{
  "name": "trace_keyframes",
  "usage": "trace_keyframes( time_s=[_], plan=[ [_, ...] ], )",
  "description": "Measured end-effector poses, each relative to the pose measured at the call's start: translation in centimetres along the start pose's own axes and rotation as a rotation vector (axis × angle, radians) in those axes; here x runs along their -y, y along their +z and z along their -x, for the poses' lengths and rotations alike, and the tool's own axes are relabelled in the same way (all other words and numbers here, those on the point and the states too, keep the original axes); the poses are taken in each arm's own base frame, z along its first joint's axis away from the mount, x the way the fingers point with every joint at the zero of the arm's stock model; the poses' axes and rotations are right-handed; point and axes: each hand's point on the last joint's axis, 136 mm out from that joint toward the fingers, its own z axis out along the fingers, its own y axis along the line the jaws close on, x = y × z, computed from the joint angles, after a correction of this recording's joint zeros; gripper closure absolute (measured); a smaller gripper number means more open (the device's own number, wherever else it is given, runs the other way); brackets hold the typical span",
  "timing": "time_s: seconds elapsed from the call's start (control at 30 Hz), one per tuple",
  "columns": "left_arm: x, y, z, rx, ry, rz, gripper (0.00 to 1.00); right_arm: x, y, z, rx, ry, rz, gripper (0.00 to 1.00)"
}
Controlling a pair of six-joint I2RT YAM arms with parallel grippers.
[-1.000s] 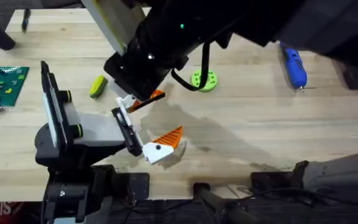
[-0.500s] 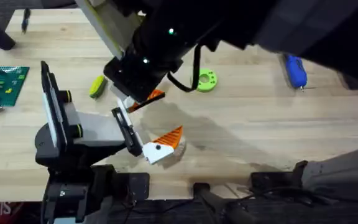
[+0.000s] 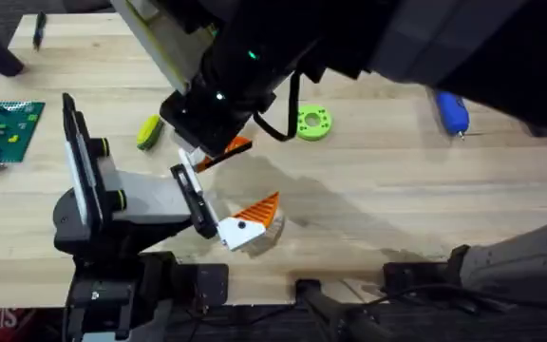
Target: Pick up the gripper from the table and insert it into the empty holder that is missing its gripper. Then pick up a screw, insert it into the mounting hole, and use the screwdriver to tighten it. Finally, clean up the table by picking up the vegetable and placing it into the bucket.
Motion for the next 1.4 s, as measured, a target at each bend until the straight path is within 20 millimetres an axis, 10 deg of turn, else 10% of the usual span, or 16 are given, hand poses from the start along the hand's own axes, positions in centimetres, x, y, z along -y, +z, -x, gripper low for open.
trace_keyframes(
  time_s=[1.4],
  plan=[
    [0.0,0.0,0.0,0.000,-0.001,0.000,0.016,0.3,1.0,-0.6,-0.038,0.005,-0.009,0.995]
  ],
)
